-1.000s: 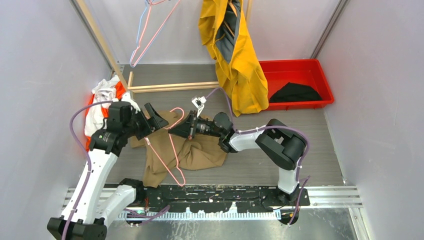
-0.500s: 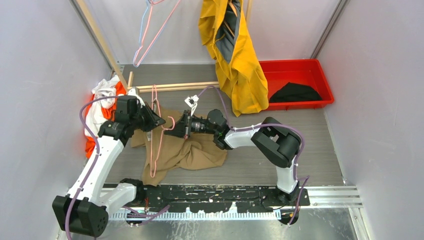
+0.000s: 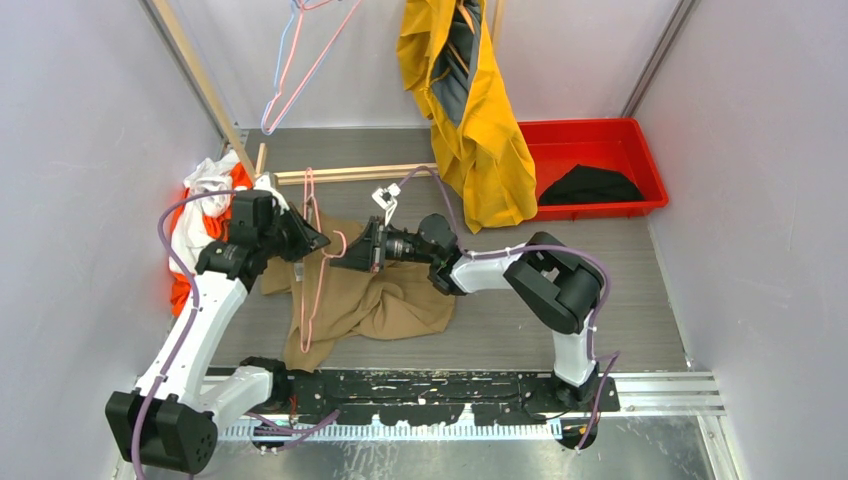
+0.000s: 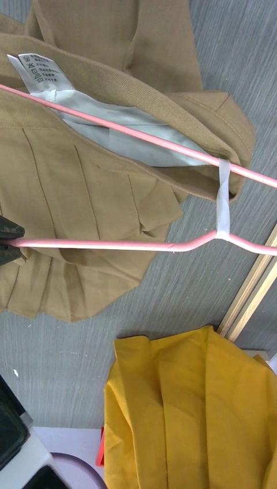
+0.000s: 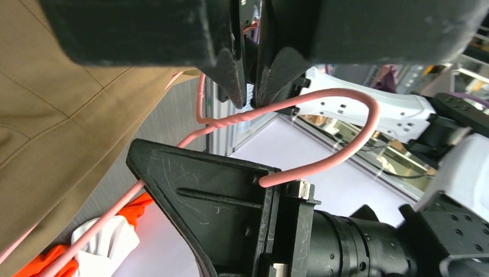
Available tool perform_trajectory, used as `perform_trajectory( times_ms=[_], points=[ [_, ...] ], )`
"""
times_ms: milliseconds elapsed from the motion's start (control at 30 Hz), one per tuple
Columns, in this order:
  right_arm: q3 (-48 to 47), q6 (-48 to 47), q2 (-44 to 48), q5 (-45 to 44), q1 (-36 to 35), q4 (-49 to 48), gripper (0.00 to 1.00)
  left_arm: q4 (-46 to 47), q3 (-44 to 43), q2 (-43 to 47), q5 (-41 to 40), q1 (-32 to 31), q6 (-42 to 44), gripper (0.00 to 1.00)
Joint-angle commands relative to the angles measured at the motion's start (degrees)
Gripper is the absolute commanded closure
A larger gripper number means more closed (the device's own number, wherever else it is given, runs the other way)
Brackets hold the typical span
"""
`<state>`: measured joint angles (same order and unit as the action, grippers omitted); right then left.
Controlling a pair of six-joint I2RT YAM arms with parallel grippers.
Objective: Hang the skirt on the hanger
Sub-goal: Hang the skirt on the hanger.
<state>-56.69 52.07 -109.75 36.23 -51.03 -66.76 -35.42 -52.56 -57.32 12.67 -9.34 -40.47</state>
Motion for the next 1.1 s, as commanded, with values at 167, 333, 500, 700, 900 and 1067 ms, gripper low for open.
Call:
perform_trajectory(
  times_ms=[167,333,500,700,900,1067],
  points=[
    [0.5,-1.9,9.7,2.8,2.1,19.7,0.72,2.7,-2.4,-0.3,2.2,2.2,1.1,1.00],
    [1.0,-27.2,19.3,-13.2,-4.5,58.4,0.28,2.1,-2.9,-0.1,3.2,2.7,1.2,1.00],
    [3.9,-34.2,20.8,-22.2,-11.5,58.0,0.27,1.8,-3.3,0.2,4.3,3.3,1.3,1.00],
    [5.9,-39.6,16.2,-27.7,-17.1,45.4,0.38,1.3,-3.3,-0.2,5.4,4.4,1.9,1.00],
    [2.9,-43.2,10.2,-33.2,-19.8,39.9,0.35,2.0,-2.4,-0.2,6.4,5.2,1.6,1.00],
    [-2.4,-47.0,6.0,-34.9,-21.9,42.3,0.35,1.9,-2.8,0.0,6.5,5.8,1.9,1.00]
  ],
)
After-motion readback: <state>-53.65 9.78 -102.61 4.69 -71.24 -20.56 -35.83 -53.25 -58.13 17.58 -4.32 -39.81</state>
